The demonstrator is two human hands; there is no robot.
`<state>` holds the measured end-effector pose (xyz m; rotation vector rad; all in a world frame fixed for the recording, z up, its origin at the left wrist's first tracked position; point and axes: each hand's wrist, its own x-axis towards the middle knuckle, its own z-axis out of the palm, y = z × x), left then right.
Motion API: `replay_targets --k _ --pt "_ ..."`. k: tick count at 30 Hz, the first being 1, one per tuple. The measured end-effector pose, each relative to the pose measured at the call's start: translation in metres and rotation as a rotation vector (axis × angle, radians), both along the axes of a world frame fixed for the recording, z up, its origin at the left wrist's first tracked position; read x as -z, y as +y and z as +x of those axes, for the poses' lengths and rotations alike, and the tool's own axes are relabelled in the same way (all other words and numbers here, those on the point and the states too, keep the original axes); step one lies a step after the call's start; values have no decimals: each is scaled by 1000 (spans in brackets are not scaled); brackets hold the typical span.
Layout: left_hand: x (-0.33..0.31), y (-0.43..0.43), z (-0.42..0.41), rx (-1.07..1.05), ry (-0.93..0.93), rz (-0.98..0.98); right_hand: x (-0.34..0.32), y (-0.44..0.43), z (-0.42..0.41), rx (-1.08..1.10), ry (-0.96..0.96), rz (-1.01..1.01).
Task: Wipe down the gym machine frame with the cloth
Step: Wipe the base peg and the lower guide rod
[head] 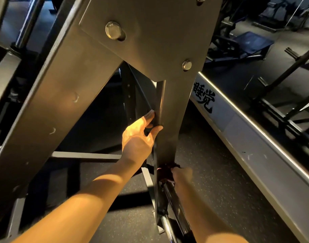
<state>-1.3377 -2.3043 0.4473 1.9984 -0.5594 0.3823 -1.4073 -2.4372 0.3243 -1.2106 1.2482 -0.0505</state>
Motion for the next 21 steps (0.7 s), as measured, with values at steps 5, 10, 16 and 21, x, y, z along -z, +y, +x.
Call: replay_targets --k 5,10,16,21 --pt "-1 0 1 -28 28 13 -38 -2 0 66 -98 123" --pt "0 0 3 -6 88 -36 -100 -22 -1 143 -475 109" --pt "-4 4 5 42 200 -31 -44 5 -14 50 -224 -8" --pt "8 5 9 14 29 220 9 26 -8 108 -82 17"
